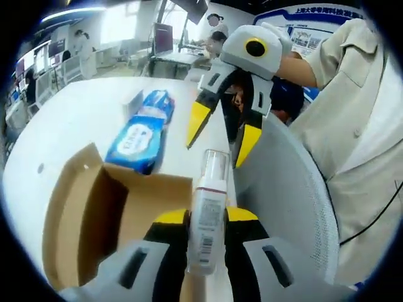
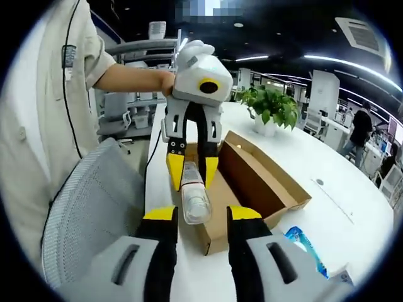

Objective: Operate the shoe box by opening the lid, removing the specified soft item, and placing it in the target area until the item is outside and the box remains undamaged.

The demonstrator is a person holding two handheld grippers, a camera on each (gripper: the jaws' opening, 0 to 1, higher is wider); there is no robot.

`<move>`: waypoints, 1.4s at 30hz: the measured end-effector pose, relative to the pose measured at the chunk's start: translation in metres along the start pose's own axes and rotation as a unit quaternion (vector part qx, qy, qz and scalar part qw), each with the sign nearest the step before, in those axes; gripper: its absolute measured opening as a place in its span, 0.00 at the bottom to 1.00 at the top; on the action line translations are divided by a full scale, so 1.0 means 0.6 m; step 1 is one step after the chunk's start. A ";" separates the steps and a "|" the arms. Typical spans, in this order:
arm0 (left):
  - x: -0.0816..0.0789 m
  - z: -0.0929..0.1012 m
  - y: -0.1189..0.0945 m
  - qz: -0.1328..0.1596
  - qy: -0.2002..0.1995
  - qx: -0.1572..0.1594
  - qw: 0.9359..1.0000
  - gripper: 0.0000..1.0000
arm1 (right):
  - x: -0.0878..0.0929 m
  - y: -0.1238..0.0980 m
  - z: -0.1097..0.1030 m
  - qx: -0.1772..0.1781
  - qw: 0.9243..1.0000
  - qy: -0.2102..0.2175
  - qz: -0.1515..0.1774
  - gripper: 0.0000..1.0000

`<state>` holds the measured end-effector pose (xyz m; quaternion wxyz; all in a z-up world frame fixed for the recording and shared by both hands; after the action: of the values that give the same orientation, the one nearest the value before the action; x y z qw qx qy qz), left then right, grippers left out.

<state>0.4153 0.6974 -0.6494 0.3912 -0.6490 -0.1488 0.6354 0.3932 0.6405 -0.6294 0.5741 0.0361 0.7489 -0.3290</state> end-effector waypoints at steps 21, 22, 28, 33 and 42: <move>-0.027 -0.003 0.008 0.044 0.047 0.008 0.998 0.19 | -0.009 -0.001 -0.009 -0.003 0.999 -0.044 0.002 0.18; -0.028 -0.003 0.009 0.045 0.047 0.008 0.998 0.19 | -0.008 -0.002 -0.009 -0.002 0.999 -0.043 0.001 0.17; -0.030 -0.007 0.015 0.048 0.040 0.007 0.998 0.21 | -0.008 -0.006 -0.007 0.005 0.999 -0.046 -0.006 0.17; -0.034 -0.008 0.020 0.051 0.037 0.001 0.998 0.21 | -0.006 -0.009 -0.006 0.009 0.999 -0.050 -0.017 0.16; -0.039 -0.008 0.025 0.049 0.058 -0.006 0.997 0.22 | -0.008 -0.014 -0.006 0.008 0.997 -0.068 -0.028 0.16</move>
<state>0.4116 0.6700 -0.6435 0.3633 -0.6938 -0.0975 0.6141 0.3881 0.6372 -0.6208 0.6140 -0.0023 0.7064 -0.3523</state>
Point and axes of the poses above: the point that each gripper's makers call its tool centre point, and the gripper's own axes: y roughly forward along the fingers, z roughly to its right, x roughly out of its underside, the point moved 2 cm from there along -y, roughly backward along the fingers, and after that the axes turned 11 degrees about y, right-handed, at the moved point
